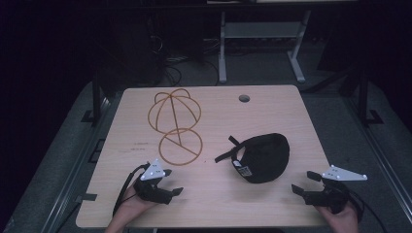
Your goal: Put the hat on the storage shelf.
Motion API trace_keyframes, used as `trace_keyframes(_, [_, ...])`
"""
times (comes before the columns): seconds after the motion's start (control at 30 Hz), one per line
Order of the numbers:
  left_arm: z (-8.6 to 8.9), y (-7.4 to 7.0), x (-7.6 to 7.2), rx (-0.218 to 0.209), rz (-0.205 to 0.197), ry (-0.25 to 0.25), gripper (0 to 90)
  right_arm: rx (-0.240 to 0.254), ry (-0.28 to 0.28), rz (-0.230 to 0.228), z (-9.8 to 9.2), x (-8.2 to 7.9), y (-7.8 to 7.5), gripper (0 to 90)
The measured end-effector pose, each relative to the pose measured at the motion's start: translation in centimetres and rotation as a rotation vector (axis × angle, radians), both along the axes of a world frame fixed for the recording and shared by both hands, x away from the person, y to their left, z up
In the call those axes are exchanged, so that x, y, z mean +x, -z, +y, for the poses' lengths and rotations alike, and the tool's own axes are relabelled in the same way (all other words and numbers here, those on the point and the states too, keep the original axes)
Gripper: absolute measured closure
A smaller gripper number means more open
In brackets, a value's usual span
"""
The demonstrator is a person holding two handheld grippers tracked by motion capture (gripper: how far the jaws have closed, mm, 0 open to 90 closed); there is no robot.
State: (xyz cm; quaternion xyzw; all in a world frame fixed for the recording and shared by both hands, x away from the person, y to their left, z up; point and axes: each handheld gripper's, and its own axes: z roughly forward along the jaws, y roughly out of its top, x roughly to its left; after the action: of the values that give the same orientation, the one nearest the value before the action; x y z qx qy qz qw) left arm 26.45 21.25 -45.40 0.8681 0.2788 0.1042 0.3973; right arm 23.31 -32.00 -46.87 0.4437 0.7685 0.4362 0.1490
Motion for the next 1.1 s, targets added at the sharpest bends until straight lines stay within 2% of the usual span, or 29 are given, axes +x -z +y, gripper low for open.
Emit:
trace_keyframes(0.23, [-1.3, -0.7, -0.1, -0.023, -0.009, 0.026, 22.3, -0.001, -0.005, 0.004, 0.0, 0.1, 0.1, 14.8])
trace_keyframes(0.4, [-2.2, -1.1, 0.2, -0.021, -0.010, 0.049, 22.4, -0.003, -0.002, 0.005, 0.1, 0.0, 0.1, 14.8])
trace_keyframes(0.47, [-3.0, -1.6, 0.3, -0.032, -0.008, 0.071, 22.5, -0.001, -0.005, 0.002, 0.1, 0.0, 0.0, 14.8])
trace_keyframes(0.6, [-4.4, -2.3, 0.0, -0.015, -0.020, 0.127, 22.5, 0.001, -0.004, 0.003, 0.2, 0.0, 0.1, 14.8])
trace_keyframes(0.63, [-4.4, -2.3, 0.0, -0.015, -0.020, 0.127, 22.4, 0.001, -0.004, 0.003, 0.2, 0.0, 0.1, 14.8])
trace_keyframes(0.67, [-5.3, -2.8, -0.1, -0.001, -0.038, 0.163, 22.4, -0.002, -0.005, 0.003, 0.2, 0.0, 0.1, 14.8])
trace_keyframes(0.73, [-6.1, -3.3, -0.2, -0.007, -0.050, 0.184, 22.4, -0.004, -0.008, 0.004, 0.3, 0.0, 0.1, 14.8])
trace_keyframes(0.87, [-7.3, -4.0, -0.1, -0.032, -0.054, 0.209, 22.5, -0.006, -0.011, 0.000, 0.3, 0.0, 0.1, 14.8])
trace_keyframes(1.1, [-9.8, -5.3, 0.5, -0.049, -0.052, 0.255, 23.3, -0.006, -0.017, 0.001, 0.4, 0.0, 0.1, 14.8])
